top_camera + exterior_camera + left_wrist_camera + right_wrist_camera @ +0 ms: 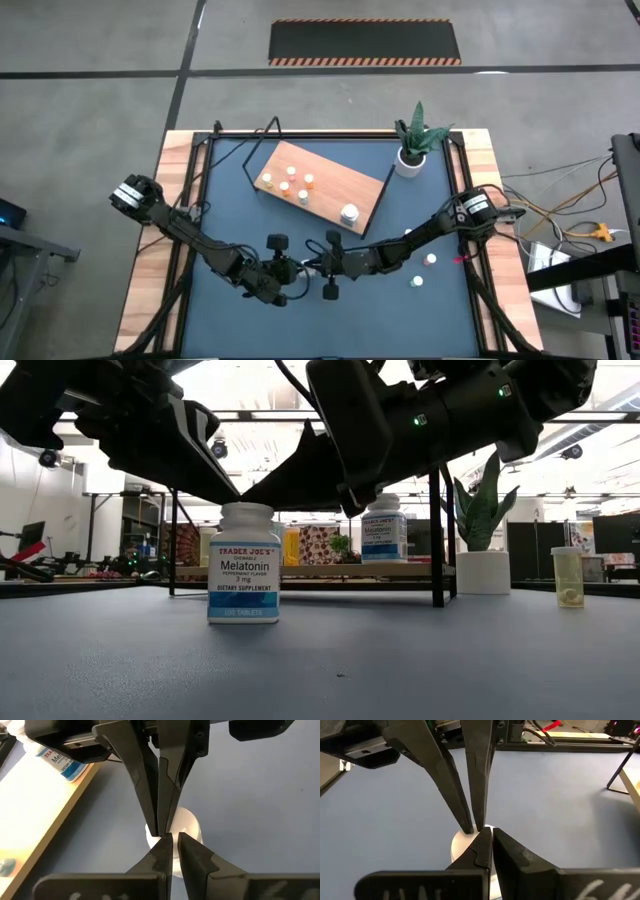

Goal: Pick and place medicine bottles onto shelf by color
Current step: Put the white pill bottle on the shelf

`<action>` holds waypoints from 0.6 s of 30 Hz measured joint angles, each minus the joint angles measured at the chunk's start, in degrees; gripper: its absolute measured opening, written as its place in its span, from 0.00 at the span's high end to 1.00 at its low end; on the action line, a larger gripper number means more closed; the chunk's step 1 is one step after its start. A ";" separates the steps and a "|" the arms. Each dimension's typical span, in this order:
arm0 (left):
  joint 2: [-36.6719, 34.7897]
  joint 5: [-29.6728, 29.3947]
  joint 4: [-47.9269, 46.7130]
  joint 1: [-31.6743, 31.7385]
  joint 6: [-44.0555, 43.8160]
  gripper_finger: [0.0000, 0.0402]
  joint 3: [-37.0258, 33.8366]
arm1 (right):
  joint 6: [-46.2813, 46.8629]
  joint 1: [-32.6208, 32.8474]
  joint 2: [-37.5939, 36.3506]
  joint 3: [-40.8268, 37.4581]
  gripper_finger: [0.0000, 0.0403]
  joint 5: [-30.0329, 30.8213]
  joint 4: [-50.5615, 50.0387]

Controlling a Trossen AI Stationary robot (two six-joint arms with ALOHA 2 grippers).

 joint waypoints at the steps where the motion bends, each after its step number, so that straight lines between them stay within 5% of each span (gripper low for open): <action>1: 0.00 0.15 1.17 0.00 -0.04 0.96 -0.60 | 0.23 -0.02 0.00 -0.14 0.98 -0.04 0.07; 18: -3.13 2.10 2.98 -0.08 0.48 0.96 -2.61 | -9.11 0.52 -3.66 -0.84 0.98 1.28 -1.25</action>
